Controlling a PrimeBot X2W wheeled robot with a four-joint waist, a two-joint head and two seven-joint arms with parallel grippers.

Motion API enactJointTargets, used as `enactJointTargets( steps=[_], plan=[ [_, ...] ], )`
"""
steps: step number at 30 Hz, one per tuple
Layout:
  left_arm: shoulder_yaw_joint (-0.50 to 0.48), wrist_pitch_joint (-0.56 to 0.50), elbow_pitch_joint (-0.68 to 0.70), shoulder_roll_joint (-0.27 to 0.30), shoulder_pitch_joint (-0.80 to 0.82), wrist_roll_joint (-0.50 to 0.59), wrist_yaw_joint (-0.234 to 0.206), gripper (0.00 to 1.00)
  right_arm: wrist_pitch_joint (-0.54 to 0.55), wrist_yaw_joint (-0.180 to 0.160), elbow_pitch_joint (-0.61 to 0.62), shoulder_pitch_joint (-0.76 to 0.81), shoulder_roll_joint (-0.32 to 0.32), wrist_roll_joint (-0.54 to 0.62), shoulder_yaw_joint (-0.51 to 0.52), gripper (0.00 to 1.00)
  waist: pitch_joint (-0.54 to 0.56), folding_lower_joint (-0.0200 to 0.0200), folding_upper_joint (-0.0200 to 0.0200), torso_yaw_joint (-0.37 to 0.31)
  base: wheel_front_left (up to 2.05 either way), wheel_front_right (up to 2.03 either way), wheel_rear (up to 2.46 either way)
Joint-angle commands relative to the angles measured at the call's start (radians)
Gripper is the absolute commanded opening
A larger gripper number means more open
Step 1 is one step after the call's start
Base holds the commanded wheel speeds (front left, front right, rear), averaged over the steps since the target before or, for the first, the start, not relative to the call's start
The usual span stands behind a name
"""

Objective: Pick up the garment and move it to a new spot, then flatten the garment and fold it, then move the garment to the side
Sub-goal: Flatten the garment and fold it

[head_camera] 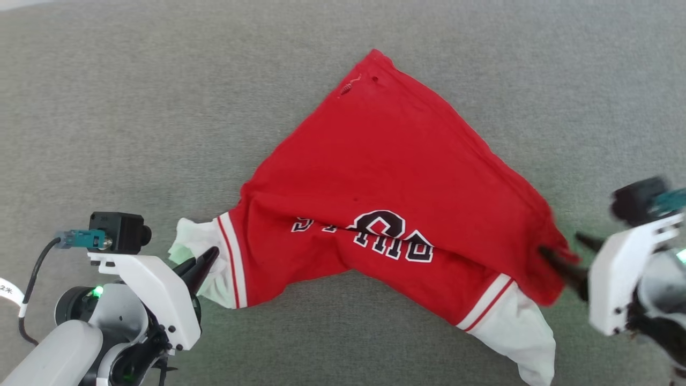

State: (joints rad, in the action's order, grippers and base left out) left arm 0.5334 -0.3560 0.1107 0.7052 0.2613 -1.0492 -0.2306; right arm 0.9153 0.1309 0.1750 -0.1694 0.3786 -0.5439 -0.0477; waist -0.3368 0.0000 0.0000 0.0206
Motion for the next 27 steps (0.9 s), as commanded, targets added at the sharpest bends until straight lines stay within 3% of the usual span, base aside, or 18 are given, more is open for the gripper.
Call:
enactJointTargets(
  steps=[1,6,10,15,27],
  plan=[
    [0.001,0.006,0.0,-0.002,-0.006,-0.004,0.003,0.0,0.007,0.0,0.036,0.002,-0.011,-0.008,0.018,1.0,0.01,0.0,0.0,0.015,0.0,0.0,0.0],
    [0.013,0.004,0.001,-0.013,0.0,0.001,0.011,0.0,-0.016,0.0,0.155,-0.069,-0.038,0.028,0.075,1.0,0.023,0.0,0.0,0.052,0.0,0.0,0.0],
    [0.033,-0.005,-0.003,-0.033,0.025,0.009,0.024,0.0,-0.061,0.0,0.131,-0.172,-0.055,0.061,0.046,1.0,0.025,0.0,0.0,0.096,0.0,0.0,0.0],
    [0.062,-0.016,-0.021,-0.065,0.063,0.023,0.048,0.0,-0.125,0.0,-0.033,-0.338,-0.041,0.069,-0.02,1.0,0.018,0.0,0.0,0.161,0.0,0.0,0.0],
    [0.141,-0.033,-0.106,-0.173,0.179,0.046,0.128,0.0,-0.234,0.0,-0.539,-0.663,0.086,0.036,-0.227,1.0,-0.024,0.0,0.0,0.332,0.0,0.0,0.0]
  ],
)
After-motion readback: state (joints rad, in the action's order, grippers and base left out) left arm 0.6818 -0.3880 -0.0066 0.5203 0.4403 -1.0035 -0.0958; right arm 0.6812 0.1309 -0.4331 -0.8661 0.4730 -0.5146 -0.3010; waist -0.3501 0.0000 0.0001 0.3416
